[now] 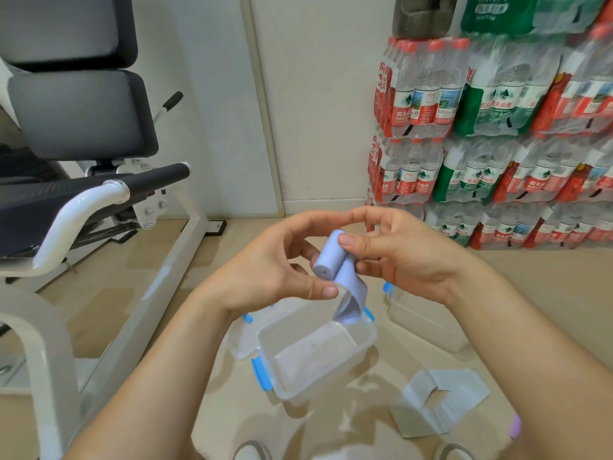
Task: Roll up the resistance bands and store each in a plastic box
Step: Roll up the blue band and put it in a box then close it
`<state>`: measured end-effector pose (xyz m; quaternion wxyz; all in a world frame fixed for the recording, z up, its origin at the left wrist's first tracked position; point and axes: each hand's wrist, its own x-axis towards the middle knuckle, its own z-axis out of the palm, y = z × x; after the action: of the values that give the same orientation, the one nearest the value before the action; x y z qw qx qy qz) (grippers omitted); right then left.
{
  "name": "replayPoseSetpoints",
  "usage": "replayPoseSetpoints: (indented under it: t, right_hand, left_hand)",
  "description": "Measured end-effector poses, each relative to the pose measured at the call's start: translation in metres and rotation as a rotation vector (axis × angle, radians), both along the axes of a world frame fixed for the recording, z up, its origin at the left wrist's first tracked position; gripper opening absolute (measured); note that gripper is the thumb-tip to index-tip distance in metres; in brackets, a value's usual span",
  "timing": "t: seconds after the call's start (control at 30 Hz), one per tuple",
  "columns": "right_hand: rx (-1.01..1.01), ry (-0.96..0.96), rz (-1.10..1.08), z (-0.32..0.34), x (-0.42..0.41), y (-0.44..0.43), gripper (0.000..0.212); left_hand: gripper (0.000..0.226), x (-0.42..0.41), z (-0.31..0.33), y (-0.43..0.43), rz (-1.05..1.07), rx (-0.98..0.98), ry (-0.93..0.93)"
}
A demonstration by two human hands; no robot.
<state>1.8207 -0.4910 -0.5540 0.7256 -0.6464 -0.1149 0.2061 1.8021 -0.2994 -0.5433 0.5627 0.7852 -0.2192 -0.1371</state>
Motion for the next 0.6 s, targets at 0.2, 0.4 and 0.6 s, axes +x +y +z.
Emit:
replayPoseSetpoints:
  t: [0.2, 0.4, 0.6]
  right_hand:
    - [0.153, 0.059, 0.089, 0.003, -0.0017, -0.0025, 0.038]
    - [-0.027, 0.015, 0.1, 0.0005, -0.0034, 0.0009, 0.035]
    - [-0.131, -0.002, 0.086, 0.0021, -0.0041, 0.0014, 0.041]
  left_hand:
    - [0.063, 0.0034, -0.0015, 0.0001, 0.003, -0.17, 0.041]
    - [0.062, 0.0022, 0.0009, 0.0021, -0.055, -0.015, 0.046]
    - [0.066, 0.0037, -0.0016, 0.0053, -0.036, 0.033, 0.058]
